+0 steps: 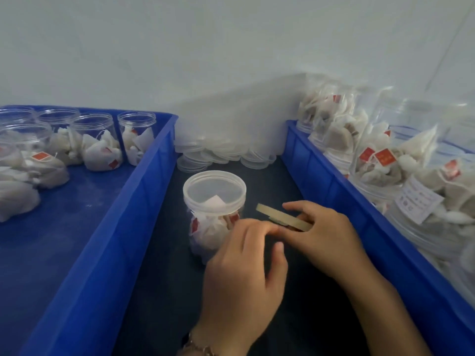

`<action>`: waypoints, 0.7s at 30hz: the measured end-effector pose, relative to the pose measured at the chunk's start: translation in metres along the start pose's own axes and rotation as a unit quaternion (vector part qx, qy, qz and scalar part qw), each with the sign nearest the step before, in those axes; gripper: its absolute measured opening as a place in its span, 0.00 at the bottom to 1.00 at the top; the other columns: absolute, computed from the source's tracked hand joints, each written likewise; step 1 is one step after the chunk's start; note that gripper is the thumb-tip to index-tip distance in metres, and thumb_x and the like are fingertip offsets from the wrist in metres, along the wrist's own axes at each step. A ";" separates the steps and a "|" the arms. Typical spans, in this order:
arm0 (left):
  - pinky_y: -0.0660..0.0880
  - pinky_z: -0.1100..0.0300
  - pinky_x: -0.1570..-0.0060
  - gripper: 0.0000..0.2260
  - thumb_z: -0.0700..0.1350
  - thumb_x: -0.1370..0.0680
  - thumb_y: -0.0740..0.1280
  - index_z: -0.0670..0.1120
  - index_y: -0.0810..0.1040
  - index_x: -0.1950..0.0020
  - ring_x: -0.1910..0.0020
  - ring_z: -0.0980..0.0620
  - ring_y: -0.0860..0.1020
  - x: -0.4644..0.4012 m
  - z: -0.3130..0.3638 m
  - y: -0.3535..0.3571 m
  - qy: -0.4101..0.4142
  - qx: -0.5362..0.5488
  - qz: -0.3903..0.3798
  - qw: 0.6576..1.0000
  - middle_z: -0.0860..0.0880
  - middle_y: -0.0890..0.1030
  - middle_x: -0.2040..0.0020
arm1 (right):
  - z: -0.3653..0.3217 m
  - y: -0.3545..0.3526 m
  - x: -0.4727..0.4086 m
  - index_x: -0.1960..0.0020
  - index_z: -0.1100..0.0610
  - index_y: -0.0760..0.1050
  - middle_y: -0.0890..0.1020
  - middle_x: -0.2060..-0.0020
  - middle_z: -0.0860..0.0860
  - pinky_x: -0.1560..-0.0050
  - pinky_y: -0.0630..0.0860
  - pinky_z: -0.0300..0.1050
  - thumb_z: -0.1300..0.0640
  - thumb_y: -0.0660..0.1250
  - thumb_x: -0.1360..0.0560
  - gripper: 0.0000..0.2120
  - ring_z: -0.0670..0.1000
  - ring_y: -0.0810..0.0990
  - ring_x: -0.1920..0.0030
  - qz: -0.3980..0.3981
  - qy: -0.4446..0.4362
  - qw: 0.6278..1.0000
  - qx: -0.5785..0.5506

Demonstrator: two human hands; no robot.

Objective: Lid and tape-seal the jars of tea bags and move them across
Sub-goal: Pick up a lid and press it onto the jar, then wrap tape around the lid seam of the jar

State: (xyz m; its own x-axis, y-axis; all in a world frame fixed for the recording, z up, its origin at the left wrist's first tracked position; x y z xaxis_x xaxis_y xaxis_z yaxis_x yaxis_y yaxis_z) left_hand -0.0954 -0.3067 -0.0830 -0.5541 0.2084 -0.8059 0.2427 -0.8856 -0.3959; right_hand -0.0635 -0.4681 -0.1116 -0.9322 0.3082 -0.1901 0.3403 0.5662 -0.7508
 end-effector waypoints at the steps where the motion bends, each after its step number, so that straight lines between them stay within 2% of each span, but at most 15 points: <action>1: 0.74 0.69 0.64 0.11 0.51 0.23 0.61 0.48 0.77 0.45 0.61 0.62 0.76 0.001 -0.011 0.011 -0.063 0.001 -0.052 0.997 0.57 0.78 0.53 | -0.001 0.003 0.001 0.44 0.34 0.71 0.79 0.62 0.40 0.60 0.73 0.37 0.32 0.69 0.40 0.26 0.38 0.78 0.60 -0.024 -0.001 1.000 0.009; 2: 0.74 0.71 0.63 0.14 0.54 0.23 0.59 0.52 0.74 0.40 0.60 0.64 0.77 0.006 -0.027 0.021 -0.136 0.010 -0.091 0.986 0.61 0.76 0.51 | -0.001 0.006 0.001 0.42 0.34 0.70 0.79 0.61 0.40 0.58 0.75 0.38 0.39 0.73 0.37 0.25 0.38 0.78 0.59 -0.040 0.000 0.999 0.023; 4: 0.75 0.70 0.55 0.21 0.56 0.23 0.59 0.58 0.65 0.31 0.54 0.71 0.75 0.020 -0.053 0.037 -0.266 0.070 -0.140 0.951 0.66 0.73 0.47 | -0.001 0.007 0.002 0.38 0.35 0.68 0.78 0.59 0.41 0.55 0.77 0.42 0.53 0.74 0.33 0.28 0.40 0.77 0.57 -0.049 0.002 0.997 0.059; 6: 0.75 0.67 0.47 0.26 0.54 0.23 0.61 0.59 0.58 0.25 0.52 0.72 0.74 0.028 -0.063 0.049 -0.334 0.139 -0.160 0.918 0.64 0.72 0.38 | -0.003 0.006 0.002 0.39 0.36 0.69 0.78 0.58 0.40 0.54 0.77 0.45 0.57 0.71 0.32 0.27 0.42 0.77 0.56 -0.046 -0.005 0.995 0.086; 7: 0.72 0.71 0.46 0.27 0.54 0.22 0.61 0.59 0.56 0.24 0.50 0.74 0.73 0.030 -0.063 0.052 -0.340 0.153 -0.167 0.913 0.63 0.71 0.36 | -0.004 0.008 0.003 0.40 0.36 0.69 0.78 0.58 0.40 0.55 0.77 0.46 0.57 0.70 0.32 0.25 0.42 0.76 0.56 -0.049 -0.009 0.994 0.094; 9: 0.65 0.82 0.49 0.27 0.53 0.22 0.62 0.57 0.57 0.24 0.47 0.78 0.68 0.030 -0.057 0.056 -0.331 0.156 -0.176 0.914 0.62 0.71 0.36 | -0.007 0.011 0.004 0.41 0.36 0.70 0.77 0.58 0.40 0.54 0.78 0.46 0.55 0.69 0.31 0.23 0.43 0.76 0.55 -0.057 -0.017 0.992 0.108; 10: 0.63 0.83 0.51 0.26 0.51 0.21 0.62 0.55 0.58 0.24 0.47 0.78 0.68 0.029 -0.055 0.055 -0.323 0.153 -0.170 0.918 0.61 0.72 0.37 | -0.007 0.012 0.004 0.40 0.37 0.70 0.77 0.57 0.40 0.54 0.78 0.47 0.55 0.69 0.30 0.22 0.43 0.76 0.55 -0.060 -0.020 0.992 0.113; 16: 0.69 0.79 0.53 0.17 0.43 0.23 0.67 0.52 0.75 0.35 0.52 0.69 0.77 0.024 -0.050 0.039 -0.284 0.140 -0.092 0.944 0.59 0.81 0.48 | -0.007 0.011 0.003 0.43 0.38 0.72 0.78 0.59 0.41 0.56 0.78 0.48 0.58 0.67 0.31 0.21 0.44 0.76 0.57 -0.052 -0.021 0.993 0.104; 21: 0.71 0.77 0.58 0.10 0.46 0.26 0.70 0.55 0.80 0.45 0.55 0.71 0.76 0.025 -0.054 0.033 -0.294 0.114 -0.078 0.946 0.64 0.79 0.58 | -0.006 0.013 0.002 0.42 0.38 0.72 0.77 0.59 0.41 0.57 0.77 0.46 0.57 0.68 0.29 0.20 0.43 0.76 0.57 -0.051 -0.026 0.992 0.109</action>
State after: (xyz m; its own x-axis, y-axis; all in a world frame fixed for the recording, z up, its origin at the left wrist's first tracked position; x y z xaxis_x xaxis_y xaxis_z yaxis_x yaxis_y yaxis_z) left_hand -0.0584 -0.3084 -0.1397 -0.9326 0.1354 -0.3345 -0.0184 -0.9436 -0.3307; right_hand -0.0601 -0.4555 -0.1173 -0.9673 0.2146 -0.1351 0.2149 0.4110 -0.8860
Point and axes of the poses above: each hand's wrist, its own x-axis away from the middle knuckle, its own y-axis out of the palm, z = x × y, the point moved 10 cm from there along -x, towards the middle knuckle
